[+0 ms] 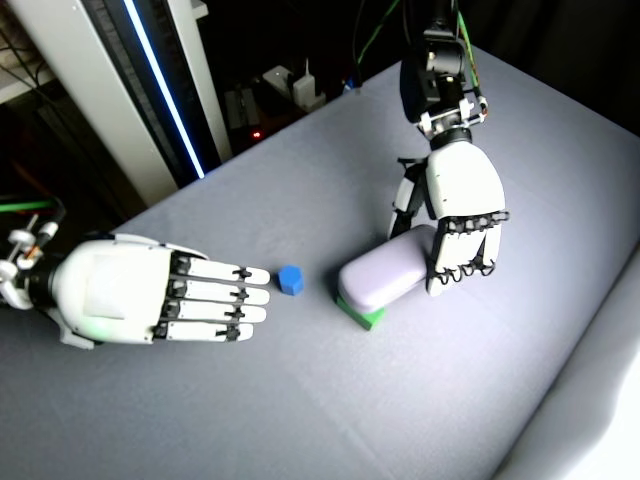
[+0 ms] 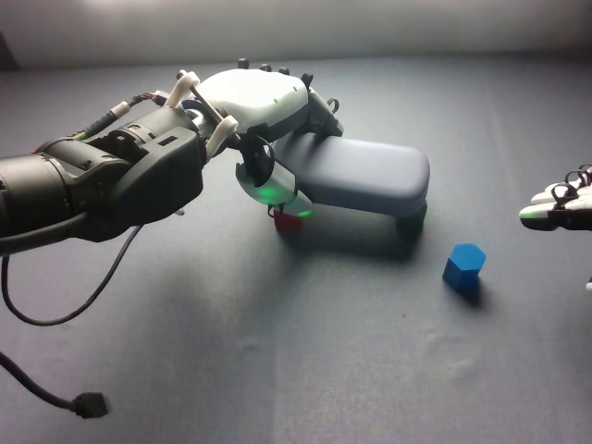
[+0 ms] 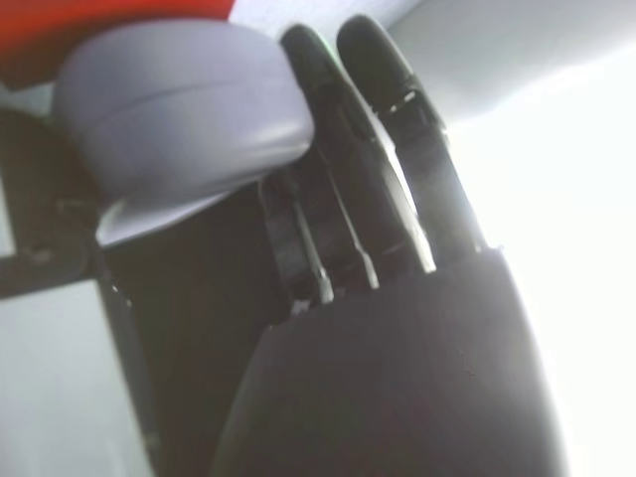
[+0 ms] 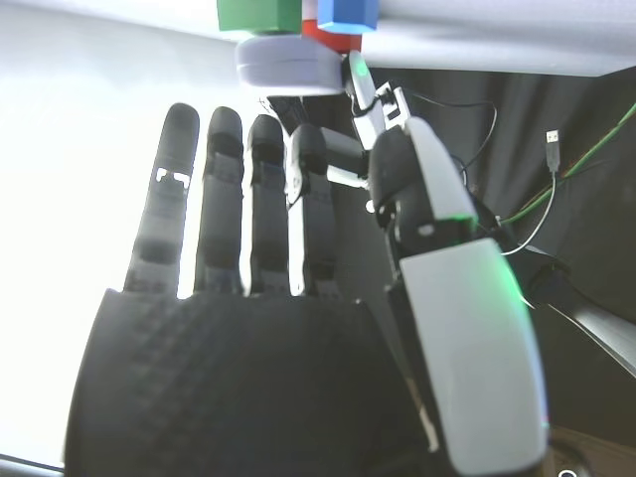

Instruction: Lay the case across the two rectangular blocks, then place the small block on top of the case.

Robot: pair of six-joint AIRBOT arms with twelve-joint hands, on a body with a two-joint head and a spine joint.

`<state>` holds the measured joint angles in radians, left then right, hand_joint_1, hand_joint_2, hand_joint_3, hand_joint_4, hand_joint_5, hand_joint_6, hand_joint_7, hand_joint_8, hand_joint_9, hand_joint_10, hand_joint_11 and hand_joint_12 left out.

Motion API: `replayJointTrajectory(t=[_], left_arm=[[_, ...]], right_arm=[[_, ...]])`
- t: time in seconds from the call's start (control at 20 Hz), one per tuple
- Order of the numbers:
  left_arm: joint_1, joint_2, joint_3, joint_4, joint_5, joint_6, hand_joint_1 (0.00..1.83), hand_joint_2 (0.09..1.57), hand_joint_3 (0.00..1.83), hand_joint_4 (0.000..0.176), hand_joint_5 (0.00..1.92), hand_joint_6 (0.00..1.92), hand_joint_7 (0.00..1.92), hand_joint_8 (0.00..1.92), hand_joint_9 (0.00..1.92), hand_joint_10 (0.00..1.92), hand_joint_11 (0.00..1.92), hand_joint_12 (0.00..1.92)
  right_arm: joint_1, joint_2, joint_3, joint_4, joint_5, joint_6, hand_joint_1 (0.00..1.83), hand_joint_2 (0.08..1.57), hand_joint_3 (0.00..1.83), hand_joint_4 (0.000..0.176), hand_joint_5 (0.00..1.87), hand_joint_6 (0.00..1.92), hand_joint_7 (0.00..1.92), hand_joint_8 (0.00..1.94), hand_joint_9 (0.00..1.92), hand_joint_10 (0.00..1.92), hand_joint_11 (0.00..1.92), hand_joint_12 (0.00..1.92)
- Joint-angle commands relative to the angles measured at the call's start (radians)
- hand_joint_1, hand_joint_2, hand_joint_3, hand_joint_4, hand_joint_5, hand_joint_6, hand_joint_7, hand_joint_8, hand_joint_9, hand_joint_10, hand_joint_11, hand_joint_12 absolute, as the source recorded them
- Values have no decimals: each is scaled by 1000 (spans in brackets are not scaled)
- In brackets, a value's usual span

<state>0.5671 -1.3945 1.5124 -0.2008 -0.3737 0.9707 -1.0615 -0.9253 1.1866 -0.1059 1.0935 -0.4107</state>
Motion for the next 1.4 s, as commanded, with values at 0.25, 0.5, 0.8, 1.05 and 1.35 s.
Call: replayJointTrajectory(t=[0.25, 0.5, 0.8, 1.05, 1.35], left_arm=[[-9, 5, -11, 1, -125, -4, 1087, 932, 0, 0, 599, 0, 643, 0, 698, 0, 273, 1062], [11, 74, -96, 1, -224, -3, 1045, 921, 5, 10, 457, 0, 449, 0, 428, 0, 17, 1164], [96, 274, -324, 56, -540, -27, 853, 953, 1, 129, 365, 3, 340, 0, 282, 0, 0, 776], [205, 420, -466, 68, -790, -35, 885, 957, 0, 33, 400, 4, 433, 14, 468, 33, 124, 1089], [285, 481, -534, 60, -914, -48, 908, 934, 0, 0, 452, 0, 477, 2, 525, 9, 132, 1101]], right_arm=[[14, 3, 2, 28, 113, 13, 869, 1313, 0, 0, 457, 2, 397, 3, 378, 3, 0, 963], [25, 4, 2, 15, 113, 18, 809, 1287, 0, 0, 440, 0, 353, 0, 317, 0, 0, 880], [92, -9, 21, -35, 63, 18, 721, 1210, 0, 0, 430, 0, 367, 0, 340, 4, 8, 857], [198, -65, 87, -148, -45, 85, 713, 1180, 0, 46, 421, 0, 381, 8, 395, 21, 86, 819], [270, -116, 132, -243, -145, 117, 714, 1194, 1, 60, 371, 0, 374, 0, 412, 1, 5, 1034]])
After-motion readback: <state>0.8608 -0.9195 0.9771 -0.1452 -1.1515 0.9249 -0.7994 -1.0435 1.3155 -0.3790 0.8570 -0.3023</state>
